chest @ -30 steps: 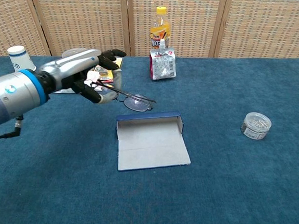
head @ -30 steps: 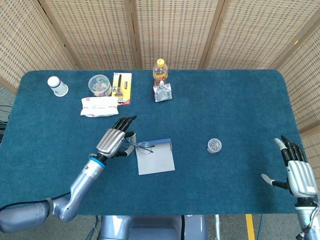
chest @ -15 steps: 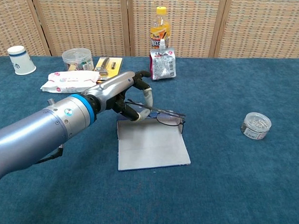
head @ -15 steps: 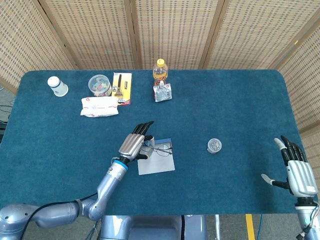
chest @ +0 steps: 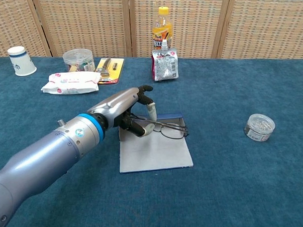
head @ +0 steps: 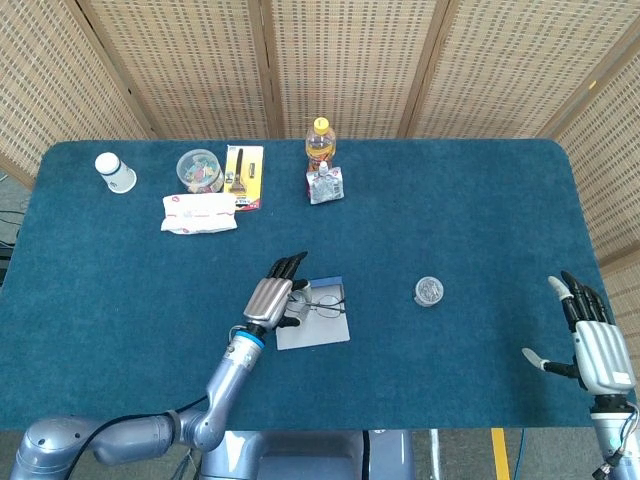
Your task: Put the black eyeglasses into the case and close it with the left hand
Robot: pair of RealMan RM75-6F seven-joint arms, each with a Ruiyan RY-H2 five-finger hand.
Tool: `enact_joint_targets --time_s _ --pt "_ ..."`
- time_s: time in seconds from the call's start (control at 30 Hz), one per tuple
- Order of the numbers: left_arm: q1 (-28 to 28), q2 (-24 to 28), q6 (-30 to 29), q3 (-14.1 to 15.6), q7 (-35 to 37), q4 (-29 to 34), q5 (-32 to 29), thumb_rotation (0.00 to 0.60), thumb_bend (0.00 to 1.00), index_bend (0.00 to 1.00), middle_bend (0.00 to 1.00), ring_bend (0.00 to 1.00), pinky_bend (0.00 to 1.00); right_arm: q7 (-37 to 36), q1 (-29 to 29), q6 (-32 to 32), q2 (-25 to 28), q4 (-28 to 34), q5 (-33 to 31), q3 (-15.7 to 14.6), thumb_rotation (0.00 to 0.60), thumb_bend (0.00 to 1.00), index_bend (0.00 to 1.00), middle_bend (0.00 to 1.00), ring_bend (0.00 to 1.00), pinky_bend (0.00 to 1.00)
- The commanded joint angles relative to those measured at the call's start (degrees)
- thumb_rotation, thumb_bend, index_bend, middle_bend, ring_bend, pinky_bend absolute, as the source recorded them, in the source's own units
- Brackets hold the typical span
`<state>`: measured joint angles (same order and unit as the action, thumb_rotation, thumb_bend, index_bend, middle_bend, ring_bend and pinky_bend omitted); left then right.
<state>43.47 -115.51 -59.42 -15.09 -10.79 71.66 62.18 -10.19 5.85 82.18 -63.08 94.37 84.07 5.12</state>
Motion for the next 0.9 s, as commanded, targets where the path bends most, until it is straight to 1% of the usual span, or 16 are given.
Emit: enact_joint_targets --time_s 0.03,0.33,0.37,0.43,0.5,0.57,0.6,0.77,0.9 --pt "0.06 -1.20 1.00 0.15 1.50 -1.74 0.33 0.600 0.48 0.62 0.00 0.00 0.00 -0.03 -0.02 0.03 0.00 0.00 -0.04 0.00 0.600 0.00 0.00 0.00 0.00 0.00" --pt "0.09 -2.78 1.84 0.16 1.58 -4.62 0.58 0.600 0.48 0.60 0.00 0.00 0.00 -0.18 0.03 -0.02 0.04 -0.03 0.01 -0.01 0.600 0.00 0.00 0.00 0.00 0.00" --pt "0.09 -2.87 1.93 0.23 1.50 -4.92 0.73 0.600 0.47 0.56 0.00 0.00 0.00 -0.17 0.03 -0.02 0.04 -0.03 0.01 -0.02 0.600 0.00 0.00 0.00 0.00 0.00" --pt "0.06 -2.97 2.07 0.30 1.44 -5.26 0.90 0.600 0.46 0.42 0.00 0.00 0.00 -0.25 0.02 0.00 0.05 -0.05 0.01 -0.02 0.600 0.00 0.00 0.00 0.00 0.00" --pt "0.02 -2.96 2.39 0.34 1.20 -5.47 0.81 0.600 0.44 0.18 0.00 0.00 0.00 -0.24 0.03 -0.01 0.04 -0.06 0.03 -0.02 0.600 0.00 0.00 0.00 0.00 0.00" --pt "-0.07 -2.94 2.82 0.29 0.29 -5.59 0.19 0.600 0.44 0.04 0.00 0.00 0.00 -0.24 0.04 0.01 0.04 -0.04 0.04 -0.02 0.600 0.00 0.00 0.00 0.00 0.00" --pt "-0.13 -2.97 2.81 0.18 0.06 -5.60 -0.02 0.600 0.43 0.01 0.00 0.00 0.00 -0.27 0.03 0.02 0.04 -0.04 0.04 -0.02 0.600 0.00 0.00 0.00 0.00 0.00" --pt "-0.56 -2.66 2.20 -0.03 -0.44 -5.30 0.14 0.600 0.43 0.00 0.00 0.00 0.00 -0.37 0.05 0.01 0.05 -0.05 0.05 -0.02 0.600 0.00 0.00 0.00 0.00 0.00" --pt "-1.02 -1.00 0.81 1.14 0.22 -3.52 3.40 0.600 0.42 0.00 0.00 0.00 0.00 -0.48 0.09 -0.08 0.10 0.04 0.03 -0.03 0.600 0.00 0.00 0.00 0.00 0.00"
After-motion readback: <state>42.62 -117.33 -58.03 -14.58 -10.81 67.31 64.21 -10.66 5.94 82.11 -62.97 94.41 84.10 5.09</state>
